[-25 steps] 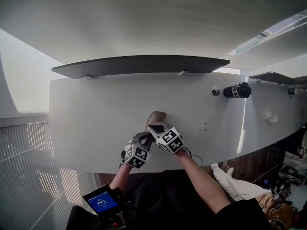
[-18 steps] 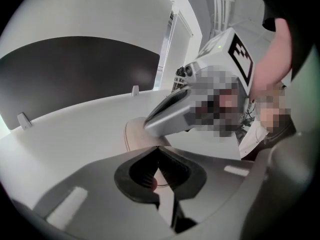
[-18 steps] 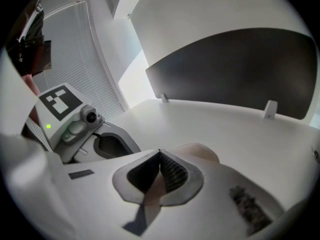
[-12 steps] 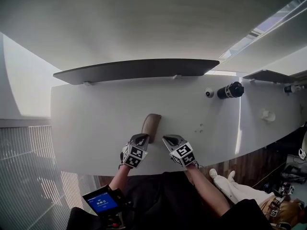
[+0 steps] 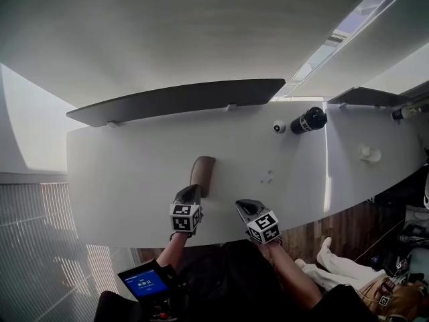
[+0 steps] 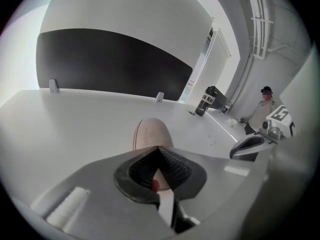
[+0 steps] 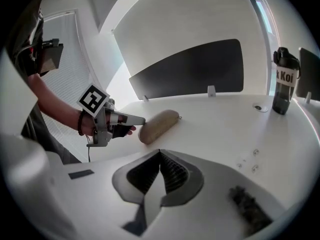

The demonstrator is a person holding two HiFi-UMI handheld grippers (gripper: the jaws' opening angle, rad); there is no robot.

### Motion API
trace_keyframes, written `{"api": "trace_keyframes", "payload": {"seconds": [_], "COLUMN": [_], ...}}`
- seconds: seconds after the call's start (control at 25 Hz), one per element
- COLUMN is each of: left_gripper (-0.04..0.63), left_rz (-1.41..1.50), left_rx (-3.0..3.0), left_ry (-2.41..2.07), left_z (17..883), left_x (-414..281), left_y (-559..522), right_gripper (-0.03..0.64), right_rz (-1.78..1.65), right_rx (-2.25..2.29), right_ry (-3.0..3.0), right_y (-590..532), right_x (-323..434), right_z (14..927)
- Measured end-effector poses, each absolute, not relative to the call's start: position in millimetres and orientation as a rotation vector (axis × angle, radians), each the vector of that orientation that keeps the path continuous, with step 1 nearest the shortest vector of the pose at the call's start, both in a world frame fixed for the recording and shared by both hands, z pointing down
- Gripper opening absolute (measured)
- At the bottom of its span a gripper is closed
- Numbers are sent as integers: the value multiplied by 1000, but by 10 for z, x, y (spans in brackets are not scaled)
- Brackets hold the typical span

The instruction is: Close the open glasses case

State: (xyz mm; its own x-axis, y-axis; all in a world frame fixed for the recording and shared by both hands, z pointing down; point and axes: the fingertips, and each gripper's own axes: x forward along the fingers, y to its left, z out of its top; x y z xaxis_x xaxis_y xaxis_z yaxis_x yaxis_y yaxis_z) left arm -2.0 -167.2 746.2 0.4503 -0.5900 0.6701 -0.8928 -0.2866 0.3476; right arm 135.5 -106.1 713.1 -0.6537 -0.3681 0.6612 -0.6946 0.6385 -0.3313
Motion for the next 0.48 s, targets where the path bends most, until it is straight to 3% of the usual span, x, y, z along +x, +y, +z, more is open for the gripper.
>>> {"api": "trace_keyframes", "payload": {"seconds": [0.48], "left_gripper": [8], "left_rz": [661], "left_rx": [2041], "left_ry": [-1270], "left_z": [7475], "left_x": [86], "left_y": [-1684], "right_gripper": [8], "right_rz": [713], "right_rx": [785], "right_ry": [-2385], "right_y": [-1217], "right_x": [1400], "right_z": [7051]}}
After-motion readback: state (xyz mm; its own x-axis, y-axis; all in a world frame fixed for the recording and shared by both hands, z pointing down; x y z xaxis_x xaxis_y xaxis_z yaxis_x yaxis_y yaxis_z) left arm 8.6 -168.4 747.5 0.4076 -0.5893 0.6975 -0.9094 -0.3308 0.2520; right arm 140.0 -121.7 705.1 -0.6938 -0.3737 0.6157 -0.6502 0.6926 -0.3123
